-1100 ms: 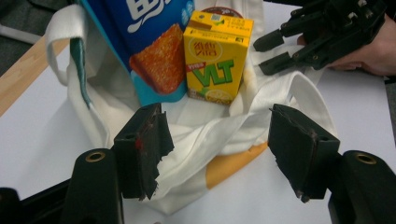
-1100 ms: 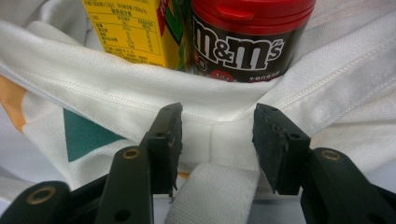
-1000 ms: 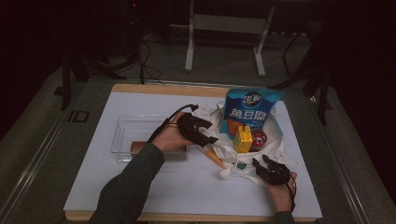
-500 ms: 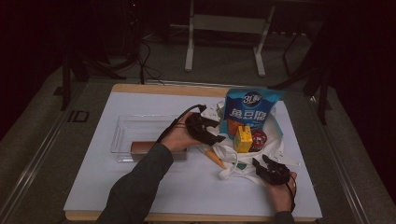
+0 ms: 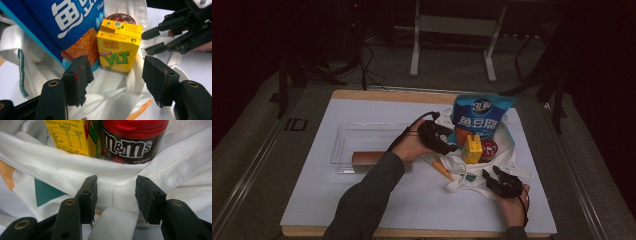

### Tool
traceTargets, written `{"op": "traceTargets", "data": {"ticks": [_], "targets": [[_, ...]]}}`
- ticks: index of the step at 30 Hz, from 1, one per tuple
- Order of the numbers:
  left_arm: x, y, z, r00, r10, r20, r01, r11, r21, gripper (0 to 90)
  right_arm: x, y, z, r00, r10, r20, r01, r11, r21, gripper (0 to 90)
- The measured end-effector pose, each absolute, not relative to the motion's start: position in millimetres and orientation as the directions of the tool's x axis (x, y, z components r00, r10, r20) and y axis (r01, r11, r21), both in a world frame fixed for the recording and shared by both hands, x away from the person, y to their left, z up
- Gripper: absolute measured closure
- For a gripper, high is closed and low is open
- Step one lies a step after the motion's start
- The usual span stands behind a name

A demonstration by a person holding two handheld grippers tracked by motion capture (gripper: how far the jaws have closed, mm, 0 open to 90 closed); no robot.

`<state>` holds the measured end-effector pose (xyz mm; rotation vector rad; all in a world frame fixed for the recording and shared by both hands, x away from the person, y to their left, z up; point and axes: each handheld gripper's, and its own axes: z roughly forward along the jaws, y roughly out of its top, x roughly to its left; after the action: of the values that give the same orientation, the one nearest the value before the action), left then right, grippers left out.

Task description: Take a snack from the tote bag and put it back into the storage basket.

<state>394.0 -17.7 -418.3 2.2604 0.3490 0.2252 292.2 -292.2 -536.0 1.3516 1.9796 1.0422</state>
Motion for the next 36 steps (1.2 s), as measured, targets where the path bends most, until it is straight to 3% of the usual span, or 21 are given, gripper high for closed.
{"op": "traceTargets", "data": {"ticks": [14,29,36], "targets": [[401.5,-36.6,-428.5,0.956,0.294,0.011,0.184,-0.628,0.756,33.7,292.3,-292.5,-536.0,-0.366,0.931,0.008,0.531,0.202,0.823,52.4],[409.6,-55.3,-441.7,0.957,0.291,-0.021,0.209,-0.632,0.747,20.5,292.4,-293.0,-536.0,-0.368,0.930,0.012,0.530,0.199,0.824,52.3],[412.4,-63.4,-447.2,0.958,0.284,-0.034,0.210,-0.619,0.757,18.8,292.5,-293.3,-536.0,-0.368,0.930,0.015,0.532,0.197,0.824,52.3]]}}
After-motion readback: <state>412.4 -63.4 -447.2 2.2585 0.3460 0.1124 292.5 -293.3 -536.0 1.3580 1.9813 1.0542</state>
